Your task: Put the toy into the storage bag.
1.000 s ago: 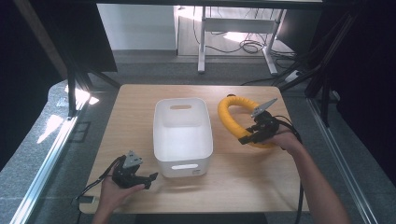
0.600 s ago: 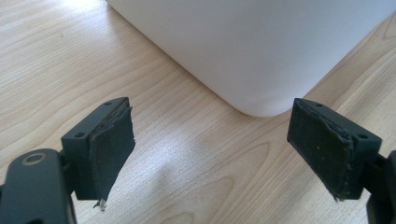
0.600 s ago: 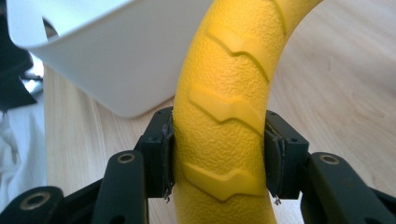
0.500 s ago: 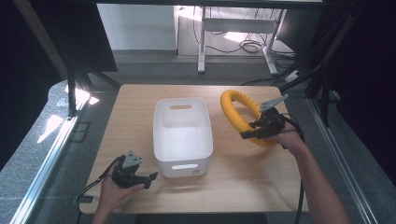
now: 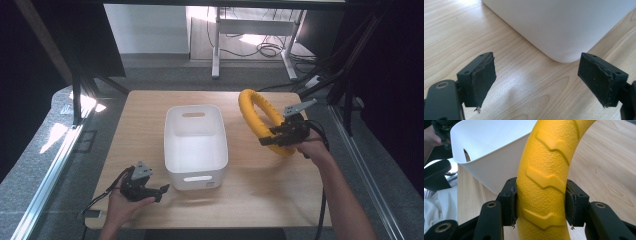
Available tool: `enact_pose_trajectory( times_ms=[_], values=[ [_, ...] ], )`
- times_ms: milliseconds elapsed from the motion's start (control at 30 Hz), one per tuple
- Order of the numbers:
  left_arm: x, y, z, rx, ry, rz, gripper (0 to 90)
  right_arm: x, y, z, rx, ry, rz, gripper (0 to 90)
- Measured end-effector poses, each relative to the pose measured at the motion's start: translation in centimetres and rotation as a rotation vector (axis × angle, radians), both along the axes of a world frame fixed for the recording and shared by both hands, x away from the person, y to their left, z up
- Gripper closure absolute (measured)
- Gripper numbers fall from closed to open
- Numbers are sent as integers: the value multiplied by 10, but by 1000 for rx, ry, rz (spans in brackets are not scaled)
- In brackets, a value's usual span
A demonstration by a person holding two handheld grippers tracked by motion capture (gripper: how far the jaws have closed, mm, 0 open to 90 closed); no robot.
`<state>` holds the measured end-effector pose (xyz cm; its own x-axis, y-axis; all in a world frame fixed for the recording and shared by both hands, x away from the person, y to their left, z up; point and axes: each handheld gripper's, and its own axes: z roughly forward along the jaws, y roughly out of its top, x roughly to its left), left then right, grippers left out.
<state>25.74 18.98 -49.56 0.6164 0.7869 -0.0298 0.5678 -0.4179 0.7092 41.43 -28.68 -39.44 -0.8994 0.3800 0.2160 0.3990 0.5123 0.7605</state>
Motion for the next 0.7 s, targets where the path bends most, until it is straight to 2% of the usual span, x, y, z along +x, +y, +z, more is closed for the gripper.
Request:
enact_pose_trajectory(
  times_ms=[233,700],
  values=[
    [0,1,0,-4,-5,2,149,-4,5,11,22,-28,11,519],
    [0,0,0,-1,0,1,148,-7,8,17,49,-38,22,519]
  ],
)
